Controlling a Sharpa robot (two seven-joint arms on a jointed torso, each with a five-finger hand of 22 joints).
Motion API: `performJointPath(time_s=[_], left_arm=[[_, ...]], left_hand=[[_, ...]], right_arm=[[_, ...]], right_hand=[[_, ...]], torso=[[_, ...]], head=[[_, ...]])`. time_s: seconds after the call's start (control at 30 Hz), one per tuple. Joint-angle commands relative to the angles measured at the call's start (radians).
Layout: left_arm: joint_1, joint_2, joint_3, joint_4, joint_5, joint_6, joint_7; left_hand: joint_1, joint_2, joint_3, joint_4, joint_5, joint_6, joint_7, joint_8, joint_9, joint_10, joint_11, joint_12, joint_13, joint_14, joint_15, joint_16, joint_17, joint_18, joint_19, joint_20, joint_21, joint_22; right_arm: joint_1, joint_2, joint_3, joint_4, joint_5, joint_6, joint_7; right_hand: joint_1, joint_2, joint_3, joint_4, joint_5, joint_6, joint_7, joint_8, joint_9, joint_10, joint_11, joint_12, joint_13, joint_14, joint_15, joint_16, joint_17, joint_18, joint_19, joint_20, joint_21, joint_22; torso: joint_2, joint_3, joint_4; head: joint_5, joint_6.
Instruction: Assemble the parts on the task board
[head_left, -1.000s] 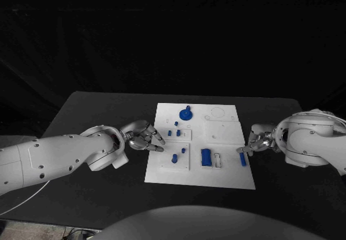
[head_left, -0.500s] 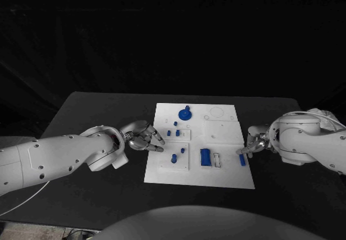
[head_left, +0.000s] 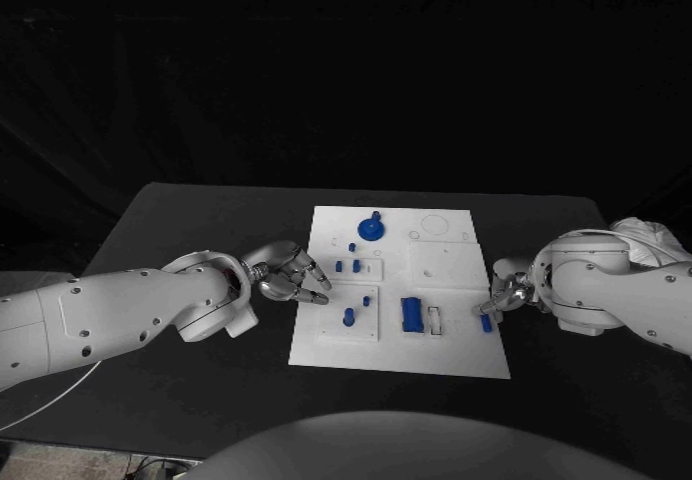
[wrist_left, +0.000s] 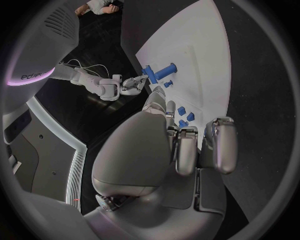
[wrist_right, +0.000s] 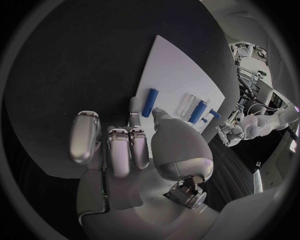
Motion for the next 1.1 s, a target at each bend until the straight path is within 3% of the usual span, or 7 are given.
performJointPath(time_s=[0.03, 0.23, 0.33, 0.37, 0.4, 0.77, 1.1], left_arm=[[0.0, 0.003, 0.001, 0.001, 0.006, 0.017, 0.0], [-0.001, 0.004, 0.001, 0.001, 0.006, 0.02, -0.001], [-0.001, 0.005, 0.001, 0.0, 0.006, 0.022, -0.002], [-0.001, 0.005, 0.001, 0.0, 0.006, 0.022, -0.002], [-0.001, 0.005, 0.001, 0.0, 0.006, 0.022, -0.002], [-0.003, 0.007, 0.001, -0.001, 0.006, 0.024, -0.004], [-0.004, 0.008, 0.001, -0.002, 0.006, 0.026, -0.005]], left_hand=[[0.004, 0.009, -0.007, 0.001, 0.006, 0.007, -0.002, 0.004, 0.0, 0.021, -0.008, -0.003, 0.008, 0.105, -0.008, 0.003, 0.263, 0.013, 0.002, -0.005, 0.003, 0.216], [0.003, 0.009, -0.007, 0.001, 0.006, 0.007, -0.002, 0.004, 0.0, 0.021, -0.008, -0.003, 0.008, 0.105, -0.008, 0.003, 0.263, 0.013, 0.001, -0.005, 0.003, 0.216], [0.003, 0.009, -0.007, 0.001, 0.006, 0.007, -0.002, 0.004, 0.0, 0.021, -0.008, -0.003, 0.008, 0.105, -0.008, 0.003, 0.263, 0.013, 0.001, -0.005, 0.003, 0.216], [0.002, 0.01, -0.008, 0.002, 0.007, 0.006, -0.002, 0.004, -0.001, 0.021, -0.008, -0.003, 0.007, 0.105, -0.008, 0.003, 0.263, 0.013, 0.001, -0.005, 0.003, 0.215], [0.002, 0.01, -0.008, 0.002, 0.007, 0.006, -0.002, 0.004, -0.001, 0.02, -0.008, -0.004, 0.007, 0.105, -0.008, 0.003, 0.263, 0.013, 0.001, -0.005, 0.002, 0.215], [0.001, 0.018, -0.007, 0.002, 0.015, 0.002, -0.002, 0.004, -0.002, 0.021, -0.008, -0.003, 0.008, 0.105, -0.009, 0.003, 0.263, 0.013, 0.001, -0.006, 0.003, 0.216], [0.001, 0.021, -0.006, 0.002, 0.021, 0.0, -0.001, 0.004, -0.003, 0.021, -0.008, -0.003, 0.008, 0.105, -0.009, 0.003, 0.263, 0.013, 0.002, -0.006, 0.003, 0.216]], right_arm=[[-0.006, 0.007, -0.001, -0.007, 0.013, 0.018, -0.006], [-0.015, 0.017, -0.001, -0.023, 0.032, 0.02, -0.005], [-0.018, 0.02, -0.001, -0.029, 0.046, 0.016, -0.003], [-0.019, 0.021, -0.001, -0.031, 0.054, 0.014, -0.002], [-0.02, 0.021, -0.001, -0.032, 0.058, 0.012, -0.002], [-0.022, 0.018, -0.001, -0.034, 0.079, 0.0, -0.004], [-0.023, 0.01, 0.0, -0.027, 0.13, -0.044, -0.003]], right_hand=[[0.013, -0.002, 0.004, -0.012, 0.017, -0.013, 0.001, -0.012, -0.008, 0.106, 0.004, 0.004, 0.263, 0.104, 0.002, 0.003, 0.263, 0.011, -0.008, 0.001, -0.01, 0.155], [0.034, -0.009, 0.028, -0.039, 0.092, -0.024, 0.006, -0.025, -0.017, 0.106, 0.006, 0.004, 0.263, 0.104, 0.005, 0.003, 0.263, 0.014, -0.014, 0.004, -0.028, 0.151], [0.07, -0.016, 0.062, -0.071, 0.207, -0.034, 0.005, -0.034, -0.024, 0.106, 0.006, 0.004, 0.263, 0.104, 0.004, 0.003, 0.263, 0.017, -0.021, 0.004, -0.045, 0.147], [0.09, -0.022, 0.088, -0.092, 0.275, -0.035, 0.005, -0.036, -0.027, 0.106, 0.005, 0.004, 0.263, 0.104, 0.004, 0.003, 0.263, 0.018, -0.023, 0.004, -0.051, 0.145], [0.1, -0.025, 0.102, -0.103, 0.292, -0.035, 0.004, -0.037, -0.028, 0.106, 0.005, 0.004, 0.263, 0.104, 0.004, 0.003, 0.263, 0.019, -0.024, 0.004, -0.054, 0.145], [0.115, -0.072, 0.259, -0.193, 0.346, -0.029, 0.006, -0.033, -0.029, 0.106, 0.005, 0.004, 0.263, 0.104, 0.003, 0.003, 0.263, 0.019, -0.022, 0.003, -0.062, 0.145], [0.072, -0.089, 0.348, -0.238, 0.361, -0.024, 0.004, -0.017, -0.007, 0.106, 0.003, 0.004, 0.263, 0.104, 0.001, 0.003, 0.263, 0.02, -0.02, 0.002, -0.07, 0.144]], torso=[[0.0, -0.0001, 0.0002], [0.0, 0.0, 0.0004], [0.0, 0.0001, 0.0003], [0.0, -0.0001, 0.0], [0.0, -0.0001, 0.0], [0.0, 0.0001, 0.0001], [0.0, 0.0, 0.0]], head=[[0.001, 0.0], [0.005, 0.0], [0.006, 0.0], [0.007, 0.0], [0.007, 0.0], [0.011, 0.0], [0.018, 0.0]])
